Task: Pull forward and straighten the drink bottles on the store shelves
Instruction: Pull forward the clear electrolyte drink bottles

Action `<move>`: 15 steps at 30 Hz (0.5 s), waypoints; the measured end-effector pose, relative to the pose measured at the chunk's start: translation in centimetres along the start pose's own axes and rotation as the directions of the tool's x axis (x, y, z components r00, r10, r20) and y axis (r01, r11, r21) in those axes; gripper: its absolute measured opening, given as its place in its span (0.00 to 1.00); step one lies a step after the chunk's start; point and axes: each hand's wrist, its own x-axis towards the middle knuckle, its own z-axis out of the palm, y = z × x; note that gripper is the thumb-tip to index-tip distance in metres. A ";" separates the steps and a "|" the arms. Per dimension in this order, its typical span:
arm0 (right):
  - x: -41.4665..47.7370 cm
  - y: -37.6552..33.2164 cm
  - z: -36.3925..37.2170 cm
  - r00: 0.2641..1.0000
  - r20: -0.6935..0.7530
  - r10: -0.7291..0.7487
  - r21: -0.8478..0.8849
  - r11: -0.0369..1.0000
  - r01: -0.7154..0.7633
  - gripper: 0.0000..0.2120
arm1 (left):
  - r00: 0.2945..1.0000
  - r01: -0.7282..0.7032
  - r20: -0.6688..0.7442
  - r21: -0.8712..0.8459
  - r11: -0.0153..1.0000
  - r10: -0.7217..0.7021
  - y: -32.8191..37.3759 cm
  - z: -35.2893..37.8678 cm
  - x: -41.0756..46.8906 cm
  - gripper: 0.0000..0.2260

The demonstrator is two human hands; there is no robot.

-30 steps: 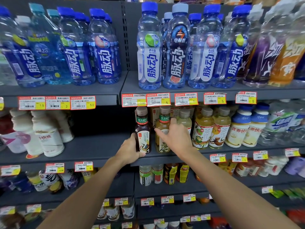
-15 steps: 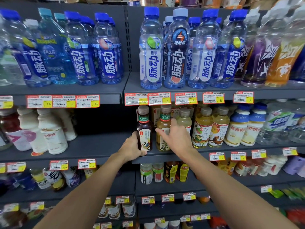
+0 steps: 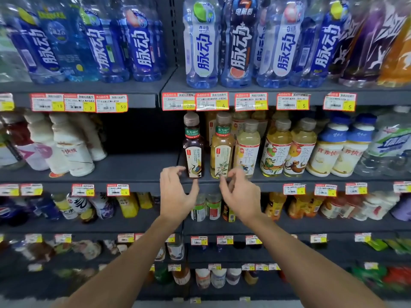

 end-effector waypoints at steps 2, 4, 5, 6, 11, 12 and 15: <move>-1.6 0.8 0.9 0.998 0.005 -0.060 0.038 0.997 0.059 0.09 | 0.999 -0.030 -0.039 0.017 0.999 0.031 0.0 0.4 -2.3 0.13; -3.4 1.9 2.2 0.996 0.035 -0.083 0.038 0.996 0.082 0.11 | 1.000 -0.004 -0.011 0.048 0.999 0.005 -0.3 1.3 -5.1 0.11; -4.5 2.6 3.1 0.995 0.072 -0.074 0.030 0.997 0.072 0.12 | 1.000 0.011 0.023 0.067 0.998 -0.012 -0.7 1.9 -6.6 0.11; -5.6 3.4 3.9 0.992 0.119 -0.051 0.021 0.999 0.049 0.13 | 0.998 0.023 0.062 0.084 0.996 -0.028 -1.1 2.5 -8.1 0.11; -8.0 6.2 7.1 0.936 0.341 0.087 -0.063 0.996 -0.069 0.14 | 0.953 0.204 0.200 0.136 0.969 -0.228 -3.1 5.5 -11.5 0.11; -8.0 6.3 7.6 0.931 0.346 0.118 -0.066 0.993 -0.101 0.17 | 0.928 0.271 0.228 0.135 0.953 -0.296 -3.4 6.1 -11.6 0.13; -7.1 5.9 9.3 0.930 0.313 0.191 -0.039 0.981 -0.189 0.26 | 0.853 0.409 0.305 0.115 0.905 -0.424 -4.9 7.8 -11.3 0.20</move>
